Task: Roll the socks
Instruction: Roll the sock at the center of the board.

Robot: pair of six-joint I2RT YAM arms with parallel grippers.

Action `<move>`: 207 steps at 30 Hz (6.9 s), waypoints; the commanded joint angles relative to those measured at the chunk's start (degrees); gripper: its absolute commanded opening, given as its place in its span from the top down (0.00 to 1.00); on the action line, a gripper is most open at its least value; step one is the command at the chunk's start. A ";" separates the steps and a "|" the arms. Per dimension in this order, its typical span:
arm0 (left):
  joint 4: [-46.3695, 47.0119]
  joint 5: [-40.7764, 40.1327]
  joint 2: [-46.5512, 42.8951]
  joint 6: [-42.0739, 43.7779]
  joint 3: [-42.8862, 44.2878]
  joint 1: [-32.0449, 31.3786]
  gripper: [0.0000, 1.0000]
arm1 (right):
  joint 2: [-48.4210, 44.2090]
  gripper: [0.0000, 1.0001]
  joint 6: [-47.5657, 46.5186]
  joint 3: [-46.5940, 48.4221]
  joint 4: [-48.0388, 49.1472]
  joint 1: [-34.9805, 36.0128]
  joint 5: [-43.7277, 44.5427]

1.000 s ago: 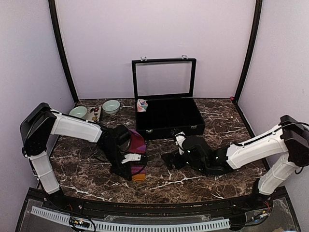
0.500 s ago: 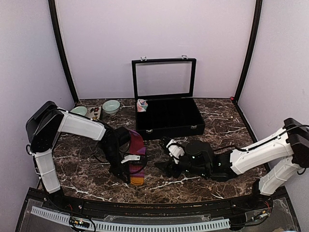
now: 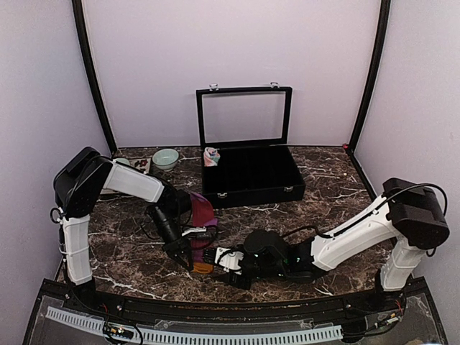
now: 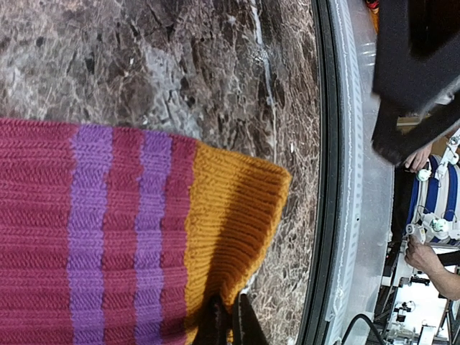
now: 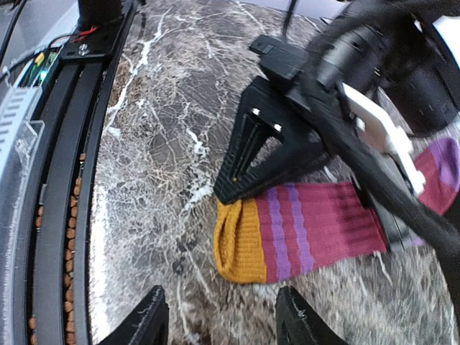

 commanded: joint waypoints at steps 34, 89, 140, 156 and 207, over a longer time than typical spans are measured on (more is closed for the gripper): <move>-3.47 -3.56 3.29 1.95 2.06 0.34 1.00 | 15.65 0.53 -6.33 10.33 6.30 -1.21 -2.02; 34.94 -35.14 -48.55 13.12 -32.73 -13.54 0.69 | 27.23 1.00 32.85 22.98 -28.84 -15.94 -33.90; 42.37 -43.16 -28.16 20.20 -27.56 -18.00 0.76 | 32.71 1.00 48.59 20.77 -26.32 -20.19 -43.65; 37.22 -39.58 -24.01 16.24 -26.72 -16.47 0.93 | 30.63 0.90 50.83 19.35 -21.44 -20.19 -41.82; 6.26 -13.18 -2.05 10.05 -6.59 -4.32 0.96 | -27.86 0.00 46.88 -20.28 2.93 -10.06 36.24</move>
